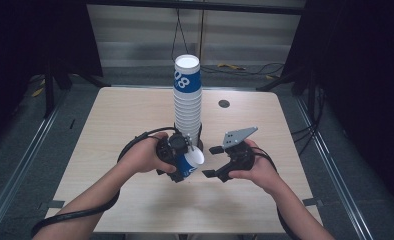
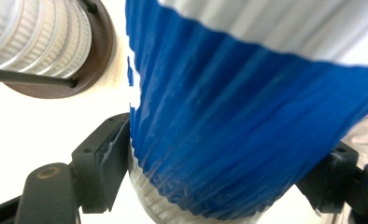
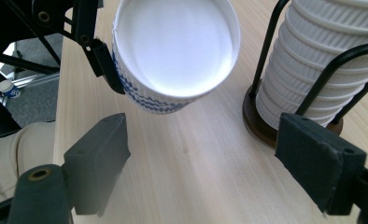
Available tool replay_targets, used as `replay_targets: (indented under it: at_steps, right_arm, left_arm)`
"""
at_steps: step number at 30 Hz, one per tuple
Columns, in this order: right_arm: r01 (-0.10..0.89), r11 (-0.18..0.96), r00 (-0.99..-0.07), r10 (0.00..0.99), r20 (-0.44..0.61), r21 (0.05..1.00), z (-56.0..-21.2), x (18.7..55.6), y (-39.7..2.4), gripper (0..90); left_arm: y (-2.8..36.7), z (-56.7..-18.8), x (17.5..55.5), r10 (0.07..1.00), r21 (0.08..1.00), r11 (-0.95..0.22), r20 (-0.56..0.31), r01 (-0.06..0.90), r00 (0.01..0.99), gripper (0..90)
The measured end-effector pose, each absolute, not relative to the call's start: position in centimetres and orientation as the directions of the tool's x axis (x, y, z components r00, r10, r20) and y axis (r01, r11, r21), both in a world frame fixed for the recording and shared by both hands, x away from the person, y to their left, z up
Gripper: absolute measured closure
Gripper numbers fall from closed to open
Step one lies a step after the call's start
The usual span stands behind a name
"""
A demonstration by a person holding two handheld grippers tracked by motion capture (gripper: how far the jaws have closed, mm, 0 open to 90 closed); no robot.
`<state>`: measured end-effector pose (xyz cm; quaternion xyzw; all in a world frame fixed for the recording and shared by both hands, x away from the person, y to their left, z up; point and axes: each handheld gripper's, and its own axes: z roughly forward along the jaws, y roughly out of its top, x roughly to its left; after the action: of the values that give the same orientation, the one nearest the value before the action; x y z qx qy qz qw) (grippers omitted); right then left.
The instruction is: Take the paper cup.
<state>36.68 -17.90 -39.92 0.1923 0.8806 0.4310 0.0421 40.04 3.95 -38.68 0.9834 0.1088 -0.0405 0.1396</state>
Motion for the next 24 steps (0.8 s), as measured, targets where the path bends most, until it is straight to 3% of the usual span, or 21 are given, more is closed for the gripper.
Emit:
replay_targets:
  at_steps: [3, 5, 24]
  right_arm:
    - [0.300, 0.552, -0.925, 0.367, 0.096, 0.778, -39.9, 36.7, -17.8, 16.9]
    - [0.298, 0.552, -0.926, 0.365, 0.096, 0.779, -39.9, 36.7, -17.8, 16.9]
    - [0.278, 0.567, -0.937, 0.336, 0.091, 0.775, -39.8, 36.6, -17.3, 16.9]
  left_arm:
    - [3.7, -38.6, 40.2, 0.170, 0.260, -0.947, -0.102, 0.191, 0.980, 21.0]
    - [3.6, -38.7, 40.0, 0.198, 0.267, -0.938, -0.111, 0.221, 0.974, 21.0]
    - [2.5, -38.9, 39.7, 0.167, 0.285, -0.939, -0.104, 0.190, 0.980, 21.0]
